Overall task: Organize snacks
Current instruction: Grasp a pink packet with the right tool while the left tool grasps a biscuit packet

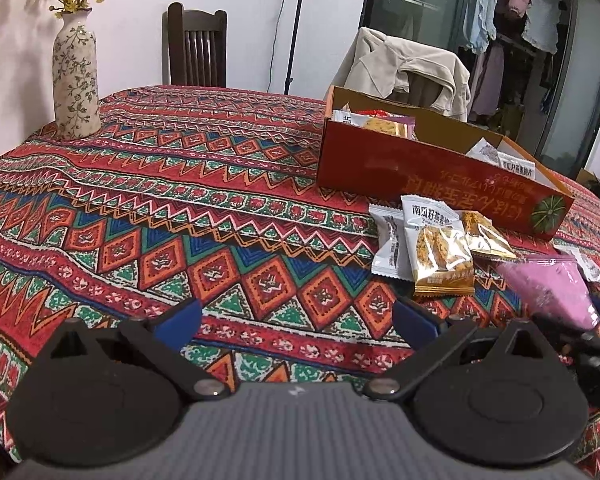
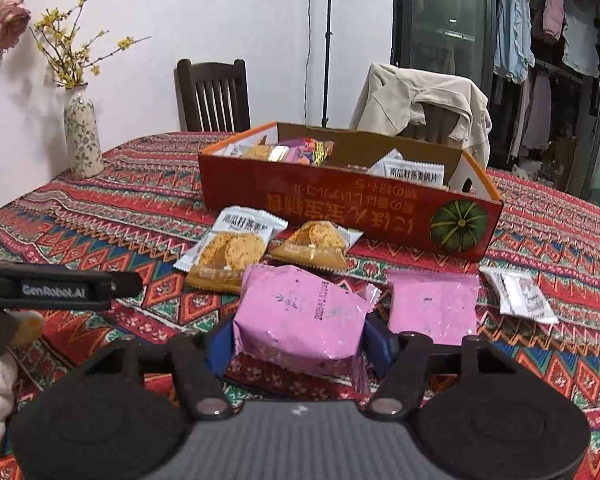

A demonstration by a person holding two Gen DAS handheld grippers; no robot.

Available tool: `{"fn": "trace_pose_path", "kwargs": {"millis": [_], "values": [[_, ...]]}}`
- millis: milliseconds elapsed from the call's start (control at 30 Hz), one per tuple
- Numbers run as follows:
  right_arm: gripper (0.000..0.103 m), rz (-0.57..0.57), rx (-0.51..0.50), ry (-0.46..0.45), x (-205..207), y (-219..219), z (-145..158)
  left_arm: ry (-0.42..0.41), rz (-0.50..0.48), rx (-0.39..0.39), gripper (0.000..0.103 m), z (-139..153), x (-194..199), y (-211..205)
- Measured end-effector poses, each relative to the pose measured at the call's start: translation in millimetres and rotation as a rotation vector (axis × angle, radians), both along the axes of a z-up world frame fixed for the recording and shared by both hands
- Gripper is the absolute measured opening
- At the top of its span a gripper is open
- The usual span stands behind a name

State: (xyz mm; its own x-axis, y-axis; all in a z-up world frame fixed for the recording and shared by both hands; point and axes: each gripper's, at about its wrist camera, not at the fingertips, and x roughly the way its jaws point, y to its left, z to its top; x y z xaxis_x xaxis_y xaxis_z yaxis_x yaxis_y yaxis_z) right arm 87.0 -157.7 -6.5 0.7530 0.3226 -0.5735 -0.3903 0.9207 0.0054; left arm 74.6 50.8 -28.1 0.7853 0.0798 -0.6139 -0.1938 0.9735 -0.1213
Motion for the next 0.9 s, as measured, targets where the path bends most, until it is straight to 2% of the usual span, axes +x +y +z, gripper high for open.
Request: {"fn": "trace_pose_path", "kwargs": {"millis": [200, 367, 633, 767, 900], "values": [[0.065, -0.010, 0.000, -0.036, 5, -8, 14, -0.007, 0.013, -0.006, 0.103, 2, 0, 1], [0.065, -0.021, 0.003, -0.070, 15, -20, 25, 0.005, 0.000, -0.040, 0.103, 16, 2, 3], [0.065, -0.057, 0.042, -0.103, 35, -39, 22, -0.019, -0.020, 0.029, 0.103, 43, 23, -26], [0.065, -0.078, 0.093, -0.103, 43, -47, 13, -0.009, -0.037, 0.069, 0.103, 43, 39, -51], [0.065, -0.088, 0.096, -0.126, 42, -52, 9, -0.007, -0.036, 0.108, 0.103, 36, 56, -74]]}}
